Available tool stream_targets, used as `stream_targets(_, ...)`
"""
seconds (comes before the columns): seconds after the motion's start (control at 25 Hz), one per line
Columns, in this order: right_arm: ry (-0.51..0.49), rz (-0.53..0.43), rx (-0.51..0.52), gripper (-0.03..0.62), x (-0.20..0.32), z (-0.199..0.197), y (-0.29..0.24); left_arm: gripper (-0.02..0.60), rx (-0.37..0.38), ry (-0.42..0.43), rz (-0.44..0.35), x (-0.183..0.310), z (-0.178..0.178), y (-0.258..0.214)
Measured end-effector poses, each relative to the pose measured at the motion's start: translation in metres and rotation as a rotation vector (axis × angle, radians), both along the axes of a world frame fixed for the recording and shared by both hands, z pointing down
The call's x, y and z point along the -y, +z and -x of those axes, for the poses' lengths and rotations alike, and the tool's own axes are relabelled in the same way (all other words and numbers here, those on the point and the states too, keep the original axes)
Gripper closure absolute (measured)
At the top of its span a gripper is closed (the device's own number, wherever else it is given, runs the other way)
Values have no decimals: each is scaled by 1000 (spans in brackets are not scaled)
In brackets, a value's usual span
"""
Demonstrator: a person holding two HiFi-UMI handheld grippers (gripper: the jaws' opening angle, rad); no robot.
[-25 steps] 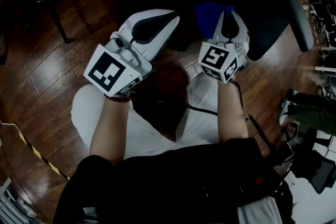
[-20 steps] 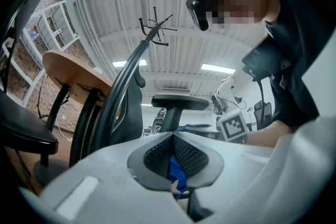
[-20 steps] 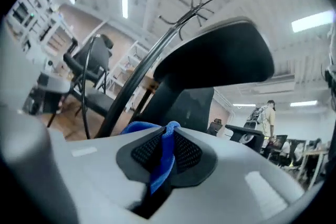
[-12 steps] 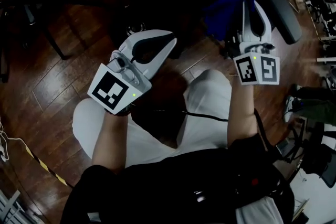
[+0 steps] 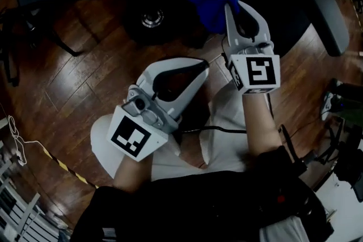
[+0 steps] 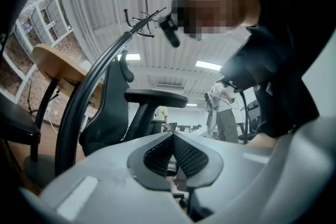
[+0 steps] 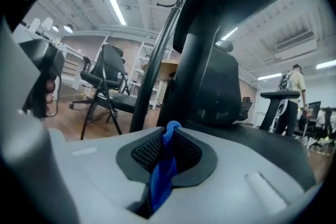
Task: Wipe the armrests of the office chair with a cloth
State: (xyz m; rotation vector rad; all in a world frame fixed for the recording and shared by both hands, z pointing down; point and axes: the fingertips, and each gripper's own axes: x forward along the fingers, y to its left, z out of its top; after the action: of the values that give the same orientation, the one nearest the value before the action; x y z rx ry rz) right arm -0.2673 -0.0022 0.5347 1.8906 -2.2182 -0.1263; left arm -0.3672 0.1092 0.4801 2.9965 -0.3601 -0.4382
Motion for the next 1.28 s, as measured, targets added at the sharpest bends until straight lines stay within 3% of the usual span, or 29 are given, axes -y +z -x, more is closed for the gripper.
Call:
stream_targets(0.12,-116,-3,166,562,-33,24,-13,580,134,98,-9,-42,-24,-1)
stream_targets(0.2,-134,31,169,562,-65,26,-17,580,160,147,45,-59,-39,0)
stream_targets(0.36,-111,61,169,562,-93,-7,-43,580,262,188,118,-83,-66,-4)
stream_targets(0.48,-55,104,231,562,-132,-41,-82,580,258,215,244,-131,-93,-65)
stream_targets(0.52,-23,122,243,562,-147,-62,-103,580,249,251,231,-150,-110,-98)
stream_targets(0.64,67,131,234,562,-183,-142,-182,578,290,321,91,-182,-161,-186)
stream_targets(0.72,114,125,182,562,-192,-196,-231,578,318,299,50,-173,-184,-231)
stream_targets(0.88,209,97,46,562,-152,-280,-312,578,238,200,129,-98,-216,-303)
stream_targets(0.92,226,81,29,562,-135,-297,-329,578,220,196,133,-80,-226,-316)
stream_targets(1.0,239,50,5,562,-103,-324,-356,578,221,253,57,-61,-250,-338)
stream_targets(1.08,236,23,-15,562,-75,-344,-370,578,248,314,-37,-46,-276,-348)
stream_targets(1.12,234,10,-13,562,-63,-352,-372,578,262,319,-43,-35,-289,-347)
stream_targets(1.2,205,-11,3,562,-43,-364,-372,578,278,275,24,-12,-317,-337)
stream_targets(1.28,135,9,-5,562,-29,-376,-360,578,309,173,83,11,-347,-318)
